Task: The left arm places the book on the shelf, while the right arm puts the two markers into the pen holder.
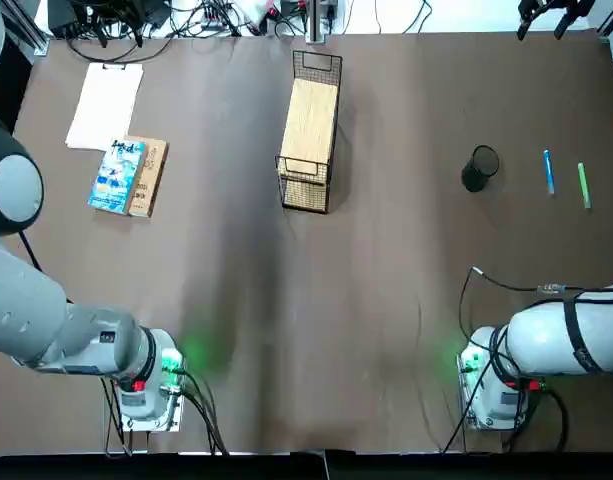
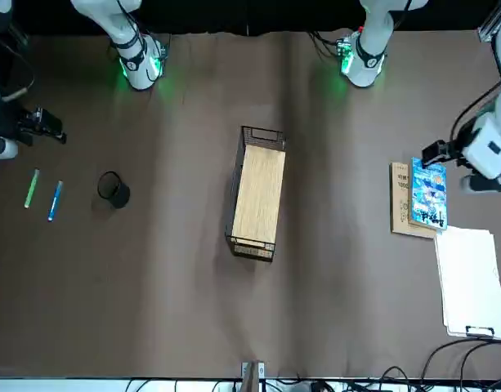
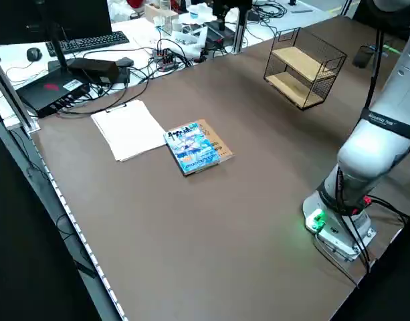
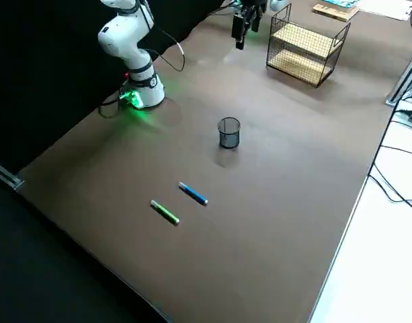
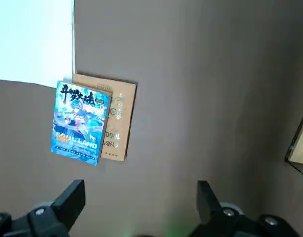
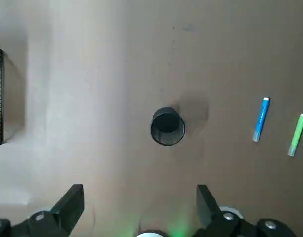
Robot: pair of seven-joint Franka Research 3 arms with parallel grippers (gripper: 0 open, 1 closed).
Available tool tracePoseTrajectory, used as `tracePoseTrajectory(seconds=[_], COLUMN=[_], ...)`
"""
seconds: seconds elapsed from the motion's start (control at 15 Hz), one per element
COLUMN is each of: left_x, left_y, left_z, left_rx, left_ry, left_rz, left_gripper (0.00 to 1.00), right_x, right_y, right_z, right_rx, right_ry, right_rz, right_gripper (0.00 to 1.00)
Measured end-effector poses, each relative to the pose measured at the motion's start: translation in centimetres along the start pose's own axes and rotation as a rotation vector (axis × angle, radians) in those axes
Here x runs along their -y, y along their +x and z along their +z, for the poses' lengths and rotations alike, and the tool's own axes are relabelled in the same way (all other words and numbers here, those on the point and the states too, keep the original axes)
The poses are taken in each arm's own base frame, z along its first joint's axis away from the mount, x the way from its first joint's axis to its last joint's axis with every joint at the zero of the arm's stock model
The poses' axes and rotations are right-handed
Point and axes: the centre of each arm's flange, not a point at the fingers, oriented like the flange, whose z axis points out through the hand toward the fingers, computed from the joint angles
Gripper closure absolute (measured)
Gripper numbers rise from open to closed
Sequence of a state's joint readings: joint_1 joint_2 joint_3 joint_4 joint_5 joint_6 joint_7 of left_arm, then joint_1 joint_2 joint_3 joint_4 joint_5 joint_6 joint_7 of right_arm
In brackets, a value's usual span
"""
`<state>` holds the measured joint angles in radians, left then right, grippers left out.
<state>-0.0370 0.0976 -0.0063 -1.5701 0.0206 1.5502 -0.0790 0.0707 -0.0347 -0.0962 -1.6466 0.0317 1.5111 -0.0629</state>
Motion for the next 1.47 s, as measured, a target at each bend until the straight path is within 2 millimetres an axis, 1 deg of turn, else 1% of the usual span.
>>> tracePoseTrajectory(seconds=[0.07, 0.13, 0.2, 0.27, 0.33, 0.4, 0.47, 0.53, 0.6, 0.67, 0.73, 0.8, 0.87, 0.93, 1.13, 1.2, 1.33, 1.47], left_x=[1.8, 4.6, 8.2, 12.4, 16.8, 21.3, 25.1, 28.6, 31.5, 34.0, 35.9, 37.4, 38.7, 39.0, 40.3, 40.9, 42.3, 42.7], left_y=[0.1, 0.2, 0.1, -0.3, -1.0, -1.9, -2.6, -3.0, -3.1, -3.0, -2.9, -2.6, -2.2, -2.0, -2.1, -2.2, -2.6, -2.9], left_z=[0.0, 0.0, 0.0, 0.0, 0.4, 1.4, 3.1, 5.4, 8.2, 11.2, 14.4, 17.8, 23.6, 26.0, 31.6, 33.2, 36.1, 38.3], left_rx=[0.002, 0.005, 0.000, -0.014, -0.027, -0.027, -0.018, -0.017, -0.032, -0.052, -0.070, -0.084, -0.104, -0.113, -0.164, -0.191, -0.245, -0.266], left_ry=[-0.035, -0.115, -0.219, -0.333, -0.444, -0.553, -0.655, -0.758, -0.847, -0.922, -0.985, -1.040, -1.102, -1.117, -1.118, -1.107, -1.077, -1.070], left_rz=[-0.037, -0.095, -0.158, -0.224, -0.294, -0.365, -0.428, -0.466, -0.473, -0.465, -0.453, -0.436, -0.380, -0.350, -0.299, -0.288, -0.269, -0.248], left_gripper=[0.00, 0.00, 0.00, 0.00, 0.00, 0.00, 0.00, 0.00, 0.00, 0.00, 0.00, 0.00, 0.00, 0.00, 0.00, 0.00, 0.00, 0.00], right_x=[-0.8, -2.0, -3.6, -5.8, -8.3, -11.2, -13.9, -16.8, -19.6, -22.2, -24.6, -26.9, -30.2, -31.2, -32.3, -32.6, -33.0, -33.1], right_y=[0.0, 0.0, 0.2, 0.6, 1.2, 1.9, 2.6, 3.1, 3.4, 3.5, 3.4, 3.2, 2.6, 2.4, 1.9, 1.9, 2.1, 2.3], right_z=[0.1, 0.6, 1.6, 3.1, 5.0, 7.2, 9.4, 11.5, 13.8, 16.0, 18.3, 20.6, 25.3, 27.8, 34.4, 36.2, 39.0, 40.5], right_rx=[0.003, 0.012, 0.032, 0.062, 0.095, 0.118, 0.128, 0.130, 0.130, 0.121, 0.106, 0.086, 0.044, 0.024, 0.017, 0.017, 0.008, -0.009], right_ry=[0.001, 0.002, 0.003, -0.001, -0.011, -0.025, -0.032, -0.036, -0.034, -0.032, -0.034, -0.038, -0.052, -0.061, -0.066, -0.068, -0.075, -0.084], right_rz=[0.014, 0.035, 0.060, 0.090, 0.115, 0.131, 0.142, 0.162, 0.173, 0.175, 0.179, 0.182, 0.193, 0.199, 0.210, 0.211, 0.212, 0.209], right_gripper=[0.01, 0.01, 0.04, 0.04, 0.04, 0.06, 0.06, 0.11, 0.13, 0.18, 0.19, 0.20, 0.24, 0.25, 0.27, 0.31, 0.33, 0.35])
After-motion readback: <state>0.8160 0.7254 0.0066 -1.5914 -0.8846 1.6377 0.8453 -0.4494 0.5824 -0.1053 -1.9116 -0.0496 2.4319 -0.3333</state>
